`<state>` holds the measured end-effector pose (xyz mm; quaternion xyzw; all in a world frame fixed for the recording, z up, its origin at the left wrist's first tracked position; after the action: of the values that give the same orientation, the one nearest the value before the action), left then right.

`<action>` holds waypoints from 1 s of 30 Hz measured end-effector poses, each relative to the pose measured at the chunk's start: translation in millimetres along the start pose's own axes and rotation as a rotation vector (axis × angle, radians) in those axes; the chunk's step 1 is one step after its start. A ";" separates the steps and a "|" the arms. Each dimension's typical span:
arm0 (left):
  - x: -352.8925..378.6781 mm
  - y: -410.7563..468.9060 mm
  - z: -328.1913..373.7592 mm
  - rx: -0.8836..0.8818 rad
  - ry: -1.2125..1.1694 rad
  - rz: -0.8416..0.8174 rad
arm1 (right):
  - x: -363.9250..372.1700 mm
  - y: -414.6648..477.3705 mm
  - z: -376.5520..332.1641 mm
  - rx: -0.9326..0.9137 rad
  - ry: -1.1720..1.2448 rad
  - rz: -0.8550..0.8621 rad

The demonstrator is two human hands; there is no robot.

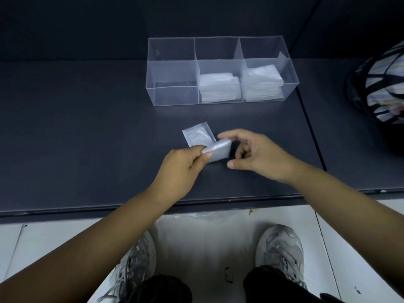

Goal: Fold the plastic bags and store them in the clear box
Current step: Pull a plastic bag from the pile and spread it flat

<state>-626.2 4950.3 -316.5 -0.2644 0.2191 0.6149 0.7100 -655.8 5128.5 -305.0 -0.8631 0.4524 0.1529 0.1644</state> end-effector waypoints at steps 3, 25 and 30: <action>1.0 13.0 -9.5 -0.215 -0.245 -0.054 | 8.2 15.8 5.5 -0.016 -0.026 0.057; 13.7 25.8 -42.3 -0.088 0.709 -0.033 | 18.5 52.3 9.4 0.183 -0.343 0.272; 16.6 21.0 -41.4 -0.136 0.744 -0.063 | 32.7 29.1 16.5 0.102 -0.552 0.428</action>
<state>-643.9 4938.4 -360.9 -0.5228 0.4124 0.4677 0.5813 -664.1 5095.9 -337.6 -0.6654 0.5689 0.3884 0.2877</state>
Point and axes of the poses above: each hand's wrist, its own y-axis towards the middle knuckle, its own x-axis out of the palm, z = x × y, the point moved 4 cm from there along y, towards the middle knuckle, and after that the axes turned 10 degrees about -x, right-handed, at the moved point
